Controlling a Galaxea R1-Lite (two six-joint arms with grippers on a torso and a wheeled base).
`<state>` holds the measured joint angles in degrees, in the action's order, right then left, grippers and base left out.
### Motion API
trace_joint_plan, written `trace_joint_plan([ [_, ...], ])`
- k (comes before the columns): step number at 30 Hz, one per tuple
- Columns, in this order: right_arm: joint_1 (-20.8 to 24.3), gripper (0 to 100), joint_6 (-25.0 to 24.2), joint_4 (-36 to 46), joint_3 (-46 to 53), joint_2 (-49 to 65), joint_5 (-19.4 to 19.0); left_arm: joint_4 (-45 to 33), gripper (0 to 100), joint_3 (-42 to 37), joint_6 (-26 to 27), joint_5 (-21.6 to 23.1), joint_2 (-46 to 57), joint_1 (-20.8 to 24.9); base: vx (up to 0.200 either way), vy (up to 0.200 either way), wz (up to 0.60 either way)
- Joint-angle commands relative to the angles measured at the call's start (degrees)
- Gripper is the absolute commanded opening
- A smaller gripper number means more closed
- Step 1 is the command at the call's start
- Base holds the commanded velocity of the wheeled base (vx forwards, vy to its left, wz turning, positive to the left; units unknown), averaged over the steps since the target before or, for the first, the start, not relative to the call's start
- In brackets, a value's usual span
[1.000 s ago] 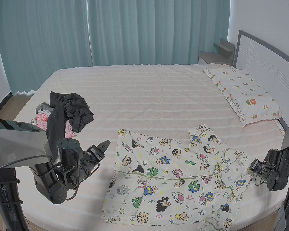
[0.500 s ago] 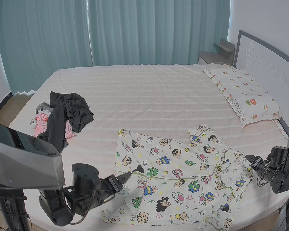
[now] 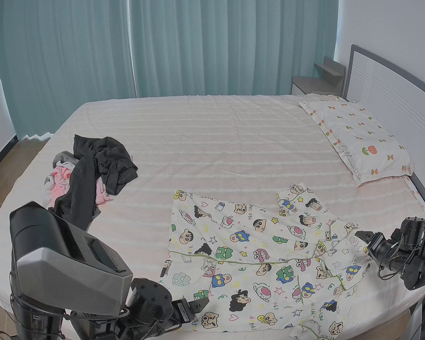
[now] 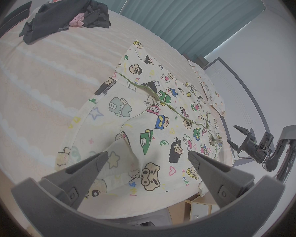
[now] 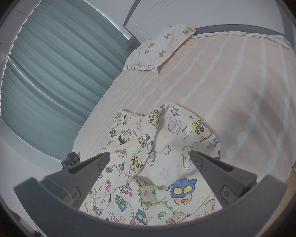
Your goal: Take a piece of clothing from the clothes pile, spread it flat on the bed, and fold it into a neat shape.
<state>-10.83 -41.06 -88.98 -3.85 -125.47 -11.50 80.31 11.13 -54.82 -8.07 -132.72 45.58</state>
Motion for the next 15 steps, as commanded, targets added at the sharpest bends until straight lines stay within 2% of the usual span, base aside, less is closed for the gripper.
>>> trace_joint_plan([
  [1, -0.1, 100, -0.1, -1.0, 0.1, 0.0, -0.1, -0.1, 100, 2.8, 0.1, -0.1, -2.5, 1.1, 0.0, 0.0, 0.0],
  [15, -0.6, 100, -0.1, -1.0, 0.1, 0.1, 0.0, 0.0, 100, 9.0, 3.5, -4.1, -7.3, 1.6, 0.0, 0.0, 0.0],
])
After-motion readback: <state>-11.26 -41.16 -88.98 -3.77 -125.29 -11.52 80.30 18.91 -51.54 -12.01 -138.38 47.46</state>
